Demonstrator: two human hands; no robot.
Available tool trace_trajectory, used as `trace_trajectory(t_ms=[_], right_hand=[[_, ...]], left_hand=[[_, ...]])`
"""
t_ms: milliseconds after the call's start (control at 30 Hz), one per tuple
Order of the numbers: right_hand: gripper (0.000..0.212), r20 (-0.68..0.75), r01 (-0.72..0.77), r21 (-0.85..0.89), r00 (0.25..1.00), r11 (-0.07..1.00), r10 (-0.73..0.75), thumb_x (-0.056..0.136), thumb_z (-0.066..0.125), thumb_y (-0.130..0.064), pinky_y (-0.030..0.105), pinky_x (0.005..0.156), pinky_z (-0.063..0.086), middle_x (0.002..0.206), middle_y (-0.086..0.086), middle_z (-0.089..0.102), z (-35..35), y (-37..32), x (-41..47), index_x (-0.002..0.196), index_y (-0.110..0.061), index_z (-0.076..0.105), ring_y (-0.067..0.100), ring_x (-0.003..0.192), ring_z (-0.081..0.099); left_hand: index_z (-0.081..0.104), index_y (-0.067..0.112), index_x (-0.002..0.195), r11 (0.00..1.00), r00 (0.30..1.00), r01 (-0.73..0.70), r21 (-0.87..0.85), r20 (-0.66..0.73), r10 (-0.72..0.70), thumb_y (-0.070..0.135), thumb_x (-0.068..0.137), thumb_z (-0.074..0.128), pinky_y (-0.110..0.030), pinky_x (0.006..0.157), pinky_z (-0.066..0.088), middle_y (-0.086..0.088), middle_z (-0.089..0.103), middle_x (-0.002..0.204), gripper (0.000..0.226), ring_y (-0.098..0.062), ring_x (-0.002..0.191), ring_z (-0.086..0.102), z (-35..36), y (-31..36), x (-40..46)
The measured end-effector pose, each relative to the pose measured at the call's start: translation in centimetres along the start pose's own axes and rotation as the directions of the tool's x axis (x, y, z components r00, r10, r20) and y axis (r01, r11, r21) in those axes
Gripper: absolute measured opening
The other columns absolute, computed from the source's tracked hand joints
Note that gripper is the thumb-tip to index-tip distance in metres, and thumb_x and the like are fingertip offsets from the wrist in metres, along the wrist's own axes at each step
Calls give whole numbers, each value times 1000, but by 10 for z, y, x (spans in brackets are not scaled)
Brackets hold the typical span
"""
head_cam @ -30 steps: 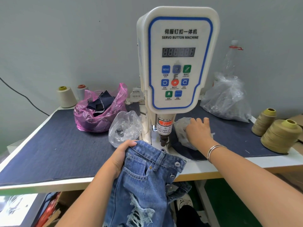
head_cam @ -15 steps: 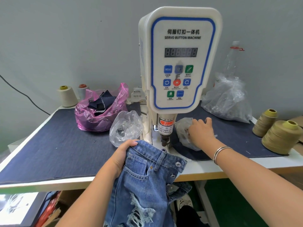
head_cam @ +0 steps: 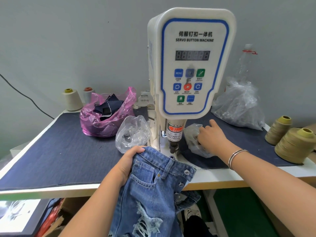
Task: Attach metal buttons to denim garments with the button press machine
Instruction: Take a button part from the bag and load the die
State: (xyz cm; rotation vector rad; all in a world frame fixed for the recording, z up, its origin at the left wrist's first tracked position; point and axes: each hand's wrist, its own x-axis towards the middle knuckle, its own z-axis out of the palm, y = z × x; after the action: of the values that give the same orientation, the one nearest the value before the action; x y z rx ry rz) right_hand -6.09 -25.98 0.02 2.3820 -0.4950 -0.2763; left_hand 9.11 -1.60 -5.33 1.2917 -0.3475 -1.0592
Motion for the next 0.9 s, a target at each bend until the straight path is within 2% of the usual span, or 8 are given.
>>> trace_trajectory(t_ms=[133, 300, 467, 567, 667, 700, 800, 900], right_hand=[[17, 16, -78, 79, 997, 994, 77, 90, 50, -20, 48, 109, 15, 102, -3, 60, 4, 0, -2, 94, -25, 66, 20, 90, 59], [20, -21, -252, 395, 959, 883, 283, 94, 45, -26, 47, 104, 20, 91, -6, 42, 12, 1, -9, 91, -27, 65, 16, 70, 47], [13, -131, -242, 669, 892, 703, 432, 90, 60, -28, 38, 96, 26, 118, -1, 48, 6, -2, -27, 92, -25, 72, 20, 102, 48], [9, -161, -133, 919, 732, 371, 662, 83, 70, -26, 31, 82, 29, 98, -3, 55, -17, -8, -42, 75, -24, 70, 17, 94, 49], [18, 189, -10, 943, 839, -332, 511, 84, 71, -25, 21, 68, 40, 73, -12, 66, -44, -38, -60, 67, -30, 68, 8, 74, 58], [14, 259, -41, 875, 881, -482, 395, 84, 71, -26, 21, 67, 42, 71, -11, 70, -46, -51, -64, 70, -27, 71, 8, 76, 63], [12, 349, -151, 749, 918, -645, 191, 84, 71, -29, 23, 68, 44, 78, -8, 74, -48, -78, -71, 77, -20, 76, 9, 83, 67], [20, 397, -204, 630, 914, -749, 85, 85, 70, -26, 23, 55, 50, 71, -1, 73, -49, -86, -70, 66, -21, 77, 11, 67, 69]], left_hand=[[78, 20, 77, 1000, 1000, 0, 9, -6, 0, 34, 61, 60, -34, 67, 55, -12, 73, 82, 27, -25, 68, 69, 0, 0, 1], [78, 21, 77, 1000, 1000, -2, 5, -3, 2, 34, 61, 61, -35, 69, 54, -13, 73, 83, 27, -26, 69, 69, 0, 0, 1], [77, 19, 78, 1000, 1000, -2, -7, 1, 2, 33, 61, 60, -35, 68, 54, -14, 72, 83, 28, -26, 68, 69, 0, 0, 0], [77, 18, 79, 1000, 1000, 6, 5, -1, -6, 32, 60, 63, -34, 66, 54, -14, 72, 83, 27, -26, 67, 69, 0, 0, 0], [76, 18, 78, 1000, 1000, 8, 13, 6, -9, 32, 59, 66, -31, 61, 55, -13, 73, 80, 26, -24, 65, 70, 0, 1, 0], [77, 19, 76, 1000, 1000, 7, 10, 6, -7, 32, 60, 65, -31, 60, 55, -13, 73, 80, 25, -24, 65, 70, 0, 0, 0], [77, 19, 75, 1000, 1000, 6, 0, -8, -6, 35, 59, 61, -32, 61, 55, -14, 73, 82, 28, -25, 66, 70, 0, 0, 0], [78, 21, 75, 1000, 1000, 4, 5, -19, -4, 36, 60, 61, -33, 63, 55, -13, 73, 83, 27, -25, 67, 70, 0, -1, 0]])
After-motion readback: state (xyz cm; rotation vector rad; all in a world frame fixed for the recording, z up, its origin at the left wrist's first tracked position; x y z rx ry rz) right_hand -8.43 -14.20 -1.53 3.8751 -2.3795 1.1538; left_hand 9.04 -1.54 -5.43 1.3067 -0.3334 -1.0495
